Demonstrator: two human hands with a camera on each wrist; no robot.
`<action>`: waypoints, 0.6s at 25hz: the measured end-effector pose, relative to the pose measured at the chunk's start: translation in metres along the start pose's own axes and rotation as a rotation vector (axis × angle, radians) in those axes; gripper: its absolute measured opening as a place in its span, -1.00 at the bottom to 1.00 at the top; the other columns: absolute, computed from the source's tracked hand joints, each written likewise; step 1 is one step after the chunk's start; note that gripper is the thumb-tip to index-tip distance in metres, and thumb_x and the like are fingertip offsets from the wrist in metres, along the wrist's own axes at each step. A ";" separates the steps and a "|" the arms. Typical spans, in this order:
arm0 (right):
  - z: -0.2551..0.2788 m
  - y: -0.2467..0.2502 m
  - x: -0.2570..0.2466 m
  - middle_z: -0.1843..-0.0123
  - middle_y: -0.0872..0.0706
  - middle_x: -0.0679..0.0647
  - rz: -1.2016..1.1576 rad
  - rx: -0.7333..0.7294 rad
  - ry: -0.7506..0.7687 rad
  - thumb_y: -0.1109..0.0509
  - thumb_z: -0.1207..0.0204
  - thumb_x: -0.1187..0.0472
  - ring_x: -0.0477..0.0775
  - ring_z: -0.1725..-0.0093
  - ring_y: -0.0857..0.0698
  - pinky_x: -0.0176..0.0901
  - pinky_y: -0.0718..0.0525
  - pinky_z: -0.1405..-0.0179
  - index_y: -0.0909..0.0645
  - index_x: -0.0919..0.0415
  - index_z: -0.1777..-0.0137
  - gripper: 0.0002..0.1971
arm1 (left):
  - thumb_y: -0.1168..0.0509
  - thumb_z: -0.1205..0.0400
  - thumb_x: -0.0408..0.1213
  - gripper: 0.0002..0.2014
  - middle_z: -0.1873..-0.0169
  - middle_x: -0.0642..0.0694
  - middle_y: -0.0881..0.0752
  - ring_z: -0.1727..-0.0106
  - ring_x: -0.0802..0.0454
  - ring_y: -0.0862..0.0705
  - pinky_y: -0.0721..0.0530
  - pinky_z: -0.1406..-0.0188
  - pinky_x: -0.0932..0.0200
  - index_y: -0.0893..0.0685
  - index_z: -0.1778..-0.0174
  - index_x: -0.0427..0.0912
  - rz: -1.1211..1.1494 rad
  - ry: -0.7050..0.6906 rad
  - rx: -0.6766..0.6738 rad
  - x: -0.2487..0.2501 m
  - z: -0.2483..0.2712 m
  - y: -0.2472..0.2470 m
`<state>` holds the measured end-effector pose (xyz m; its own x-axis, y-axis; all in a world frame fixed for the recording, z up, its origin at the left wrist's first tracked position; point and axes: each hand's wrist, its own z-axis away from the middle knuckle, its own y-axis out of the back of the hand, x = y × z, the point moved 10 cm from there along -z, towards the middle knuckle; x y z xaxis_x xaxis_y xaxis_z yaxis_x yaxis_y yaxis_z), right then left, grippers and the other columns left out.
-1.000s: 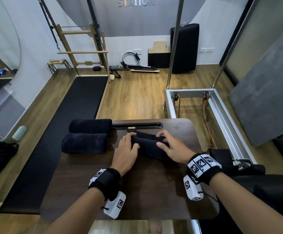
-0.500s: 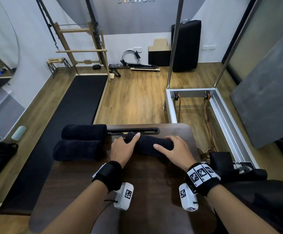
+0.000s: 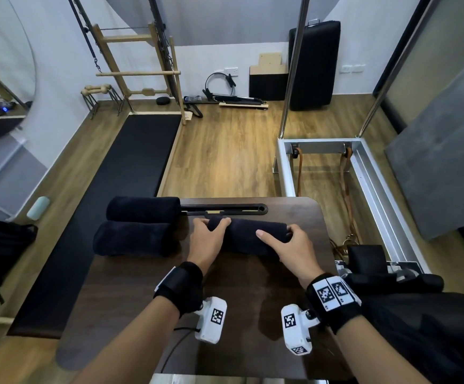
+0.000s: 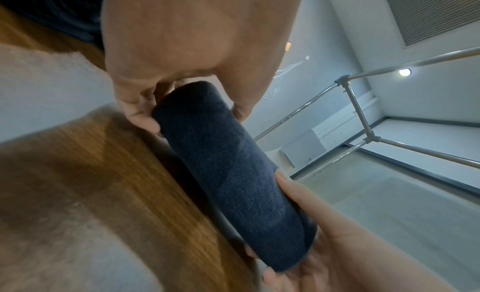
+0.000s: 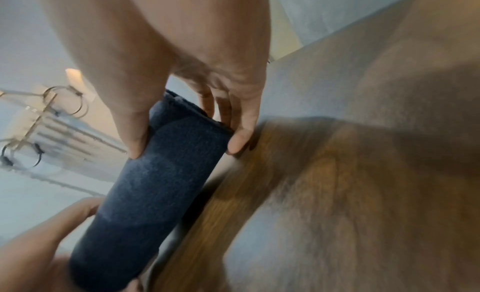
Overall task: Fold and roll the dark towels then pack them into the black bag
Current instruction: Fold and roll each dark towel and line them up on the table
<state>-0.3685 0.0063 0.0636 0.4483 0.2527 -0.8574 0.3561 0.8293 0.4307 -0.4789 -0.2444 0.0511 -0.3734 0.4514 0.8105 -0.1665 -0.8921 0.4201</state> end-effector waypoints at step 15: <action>0.104 -0.088 -0.037 -0.06 -0.89 -0.08 -0.374 0.003 -0.008 -0.51 -0.64 -0.03 -0.06 -0.11 -0.84 -0.12 -0.83 0.06 -0.78 0.00 -0.18 -0.79 | -0.46 -0.47 0.49 -0.46 -0.11 0.15 -0.70 -0.15 0.16 -0.70 -0.81 -0.12 -0.05 -0.56 -0.15 0.21 0.128 -0.332 0.100 -0.027 0.073 0.134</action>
<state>-0.3315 -0.1280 0.0866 0.2930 -0.0714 -0.9534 0.4987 0.8622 0.0887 -0.4247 -0.3744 0.1157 -0.0667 0.3334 0.9404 -0.0417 -0.9426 0.3312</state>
